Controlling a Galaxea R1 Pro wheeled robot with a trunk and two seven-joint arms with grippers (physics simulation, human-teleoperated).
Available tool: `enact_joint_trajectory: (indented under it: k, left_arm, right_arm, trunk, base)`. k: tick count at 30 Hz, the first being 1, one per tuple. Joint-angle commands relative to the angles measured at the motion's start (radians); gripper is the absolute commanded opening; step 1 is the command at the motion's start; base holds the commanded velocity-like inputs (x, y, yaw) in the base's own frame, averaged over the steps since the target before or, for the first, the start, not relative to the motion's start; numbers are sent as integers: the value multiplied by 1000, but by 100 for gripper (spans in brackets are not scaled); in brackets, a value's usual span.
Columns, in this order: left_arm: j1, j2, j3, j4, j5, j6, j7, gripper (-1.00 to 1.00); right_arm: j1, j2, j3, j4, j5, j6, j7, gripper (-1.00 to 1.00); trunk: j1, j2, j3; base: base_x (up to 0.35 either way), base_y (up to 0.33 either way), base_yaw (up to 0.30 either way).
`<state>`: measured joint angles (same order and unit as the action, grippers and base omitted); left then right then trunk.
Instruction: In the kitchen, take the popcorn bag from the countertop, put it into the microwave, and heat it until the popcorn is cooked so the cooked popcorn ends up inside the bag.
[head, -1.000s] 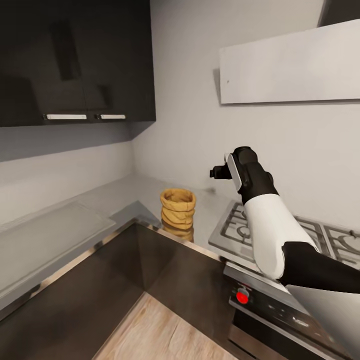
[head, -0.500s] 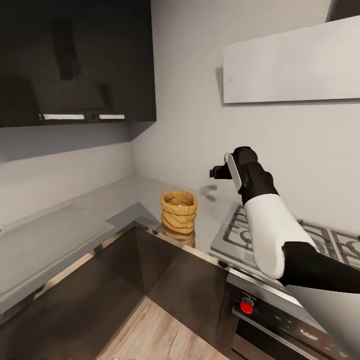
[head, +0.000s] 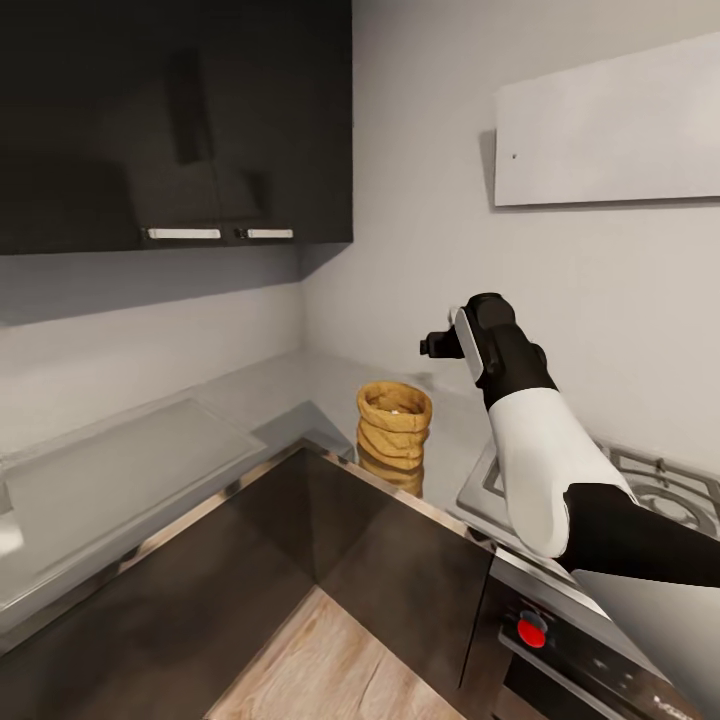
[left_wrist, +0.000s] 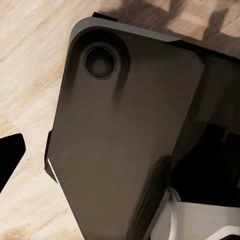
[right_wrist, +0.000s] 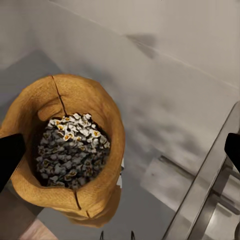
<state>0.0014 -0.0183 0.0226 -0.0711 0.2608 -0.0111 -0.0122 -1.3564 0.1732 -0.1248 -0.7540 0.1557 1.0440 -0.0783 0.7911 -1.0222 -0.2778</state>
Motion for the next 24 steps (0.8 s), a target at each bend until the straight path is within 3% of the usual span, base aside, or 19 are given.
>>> enact_joint_trajectory:
  k: [1,24]
  left_arm:
    - [0,0,2,-1,5,-1,-1,100]
    - [0,-1,2,-1,5,-1,-1,100]
  right_arm:
    - [-1,1,-4,-1,4,3,0,100]
    - [0,1,-3,2,7,3,-1,100]
  trunk:
    - [0,-1,-1]
    - [0,-1,-1]
  base:
    - [0,0,37]
    - [0,0,2]
